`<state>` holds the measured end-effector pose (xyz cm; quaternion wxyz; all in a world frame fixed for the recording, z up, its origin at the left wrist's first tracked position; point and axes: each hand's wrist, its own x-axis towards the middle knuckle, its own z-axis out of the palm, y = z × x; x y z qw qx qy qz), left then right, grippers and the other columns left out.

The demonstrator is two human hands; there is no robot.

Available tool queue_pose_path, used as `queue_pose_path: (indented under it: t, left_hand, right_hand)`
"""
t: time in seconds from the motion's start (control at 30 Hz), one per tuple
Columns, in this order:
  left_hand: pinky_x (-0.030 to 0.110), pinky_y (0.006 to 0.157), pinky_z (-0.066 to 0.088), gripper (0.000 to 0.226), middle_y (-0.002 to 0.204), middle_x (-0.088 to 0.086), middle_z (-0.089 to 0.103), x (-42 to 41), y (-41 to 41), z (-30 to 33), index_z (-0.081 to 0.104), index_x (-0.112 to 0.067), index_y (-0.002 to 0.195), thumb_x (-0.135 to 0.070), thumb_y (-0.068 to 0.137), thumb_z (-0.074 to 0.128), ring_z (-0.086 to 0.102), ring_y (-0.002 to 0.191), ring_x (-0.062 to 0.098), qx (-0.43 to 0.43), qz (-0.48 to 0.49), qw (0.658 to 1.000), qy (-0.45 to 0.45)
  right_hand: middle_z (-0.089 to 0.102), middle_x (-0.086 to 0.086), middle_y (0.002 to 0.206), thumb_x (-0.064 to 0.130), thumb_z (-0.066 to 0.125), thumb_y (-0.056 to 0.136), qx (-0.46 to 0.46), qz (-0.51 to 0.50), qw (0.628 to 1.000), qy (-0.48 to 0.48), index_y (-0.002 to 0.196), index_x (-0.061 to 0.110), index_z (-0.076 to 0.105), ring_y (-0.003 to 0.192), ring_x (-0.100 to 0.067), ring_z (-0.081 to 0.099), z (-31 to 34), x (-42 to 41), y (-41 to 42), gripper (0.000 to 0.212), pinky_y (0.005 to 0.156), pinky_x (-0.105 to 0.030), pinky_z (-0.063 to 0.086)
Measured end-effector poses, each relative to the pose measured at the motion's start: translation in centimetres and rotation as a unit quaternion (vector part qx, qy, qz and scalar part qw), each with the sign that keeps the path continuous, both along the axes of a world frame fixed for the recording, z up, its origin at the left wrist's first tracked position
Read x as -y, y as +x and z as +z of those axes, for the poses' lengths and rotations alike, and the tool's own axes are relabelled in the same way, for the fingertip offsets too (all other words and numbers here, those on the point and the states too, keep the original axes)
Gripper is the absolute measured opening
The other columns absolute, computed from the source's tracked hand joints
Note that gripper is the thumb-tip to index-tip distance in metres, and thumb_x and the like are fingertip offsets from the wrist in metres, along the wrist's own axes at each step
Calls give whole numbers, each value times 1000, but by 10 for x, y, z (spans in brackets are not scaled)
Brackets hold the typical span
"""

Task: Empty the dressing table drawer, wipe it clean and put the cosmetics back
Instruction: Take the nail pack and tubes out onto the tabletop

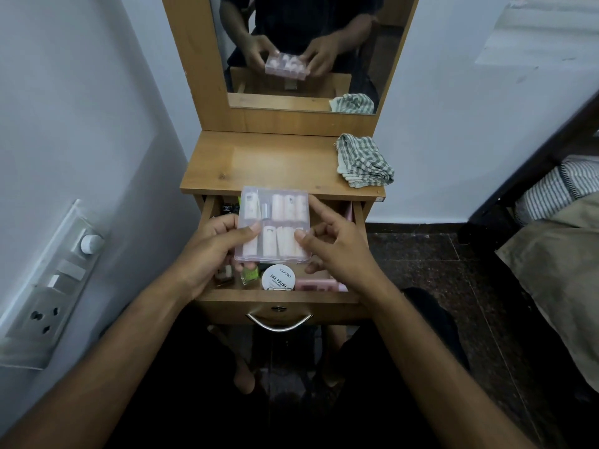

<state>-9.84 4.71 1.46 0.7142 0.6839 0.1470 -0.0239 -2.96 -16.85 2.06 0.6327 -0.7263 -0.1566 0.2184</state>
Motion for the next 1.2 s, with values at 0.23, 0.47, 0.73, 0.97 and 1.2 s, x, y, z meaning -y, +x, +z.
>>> queue_pose_path:
  t: [0.23, 0.47, 0.73, 0.97, 1.2]
  left_hand:
    - [27, 50, 46, 33, 79, 6, 72, 2, 46, 11, 70, -10, 106, -41, 94, 66, 63, 57, 17, 39, 44, 986, 157]
    - [27, 69, 40, 30, 101, -3, 64, 11, 112, 21, 60, -10, 120, -31, 99, 54, 61, 92, 17, 76, 107, 922, 365]
    - [28, 69, 30, 26, 87, 6, 67, -12, 154, 10, 68, -15, 82, -31, 96, 54, 58, 94, 26, 62, 111, 909, 396]
    - [25, 69, 27, 22, 80, -4, 47, -17, 161, -6, 74, -20, 91, -35, 96, 59, 49, 91, 18, 99, 124, 890, 428]
    - [27, 73, 32, 43, 96, 4, 49, -19, 168, -15, 70, -20, 120, -52, 99, 50, 47, 86, 17, 101, 127, 864, 476]
  right_hand:
    - [68, -11, 82, 14, 72, 91, 54, -70, 996, 13, 150, 24, 45, 67, -22, 68, 1, -12, 51, 65, 62, -37, 58]
    - [70, -7, 79, 25, 66, 95, 191, -113, 967, -126, 147, 24, 49, 74, -19, 68, 6, -38, 105, 55, 71, -34, 55]
    - [72, -2, 81, 36, 63, 94, 209, -141, 951, -178, 141, 24, 58, 77, -20, 69, 3, -65, 142, 48, 81, -41, 58]
    - [76, -3, 97, 31, 64, 96, 268, -256, 918, -144, 131, 13, 64, 80, -10, 64, -10, -74, 131, 40, 76, -20, 49]
    - [76, -6, 105, 23, 60, 99, 304, -261, 904, -148, 125, 8, 68, 80, -4, 60, -13, -76, 133, 31, 61, 1, 36]
